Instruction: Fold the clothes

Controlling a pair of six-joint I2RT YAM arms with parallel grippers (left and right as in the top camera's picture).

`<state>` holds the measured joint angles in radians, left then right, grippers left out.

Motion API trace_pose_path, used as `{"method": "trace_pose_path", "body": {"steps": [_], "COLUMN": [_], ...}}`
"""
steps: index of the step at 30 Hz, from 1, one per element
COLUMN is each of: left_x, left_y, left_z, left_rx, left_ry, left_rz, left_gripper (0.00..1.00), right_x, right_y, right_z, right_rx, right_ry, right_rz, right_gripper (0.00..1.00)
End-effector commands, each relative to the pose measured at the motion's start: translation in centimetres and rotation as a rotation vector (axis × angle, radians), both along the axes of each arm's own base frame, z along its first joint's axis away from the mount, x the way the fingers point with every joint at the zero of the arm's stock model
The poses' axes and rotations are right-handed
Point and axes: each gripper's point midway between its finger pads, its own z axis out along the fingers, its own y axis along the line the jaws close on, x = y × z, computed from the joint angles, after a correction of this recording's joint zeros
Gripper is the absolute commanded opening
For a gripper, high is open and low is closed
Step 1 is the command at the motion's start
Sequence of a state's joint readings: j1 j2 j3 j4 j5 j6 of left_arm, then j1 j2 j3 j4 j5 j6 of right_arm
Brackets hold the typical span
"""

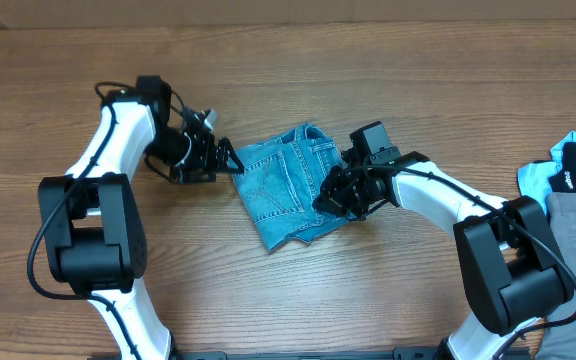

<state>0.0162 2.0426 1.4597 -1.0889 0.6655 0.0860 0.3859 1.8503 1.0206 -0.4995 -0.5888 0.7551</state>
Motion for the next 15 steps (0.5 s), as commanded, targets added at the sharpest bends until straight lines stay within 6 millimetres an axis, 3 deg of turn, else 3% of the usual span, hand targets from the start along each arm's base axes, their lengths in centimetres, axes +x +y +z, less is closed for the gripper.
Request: {"method": "trace_pose_path", "body": {"steps": [1,9,15], "left_x": [-1.9,-3.4,-4.7], "left_y": [-1.8,-4.0,-6.6], "left_z": [-1.4,-4.2,-6.6], "left_rx": [-0.082,-0.194,-0.160], "left_ry": [0.074,0.144,0.188], "left_rz": [0.025,0.141,0.183], "left_gripper": [0.88,0.91,0.83], "right_x": [-2.0,-1.9,-1.7], "right_y": [-1.9,-1.9,-1.8], "right_z": [-3.2,-3.2,-3.1], "right_rx": [-0.105,-0.104,-0.101], "right_ry": [0.082,0.074,0.068], "right_rz": [-0.028,-0.023,-0.023], "right_gripper": [0.04,0.04,0.04]}}
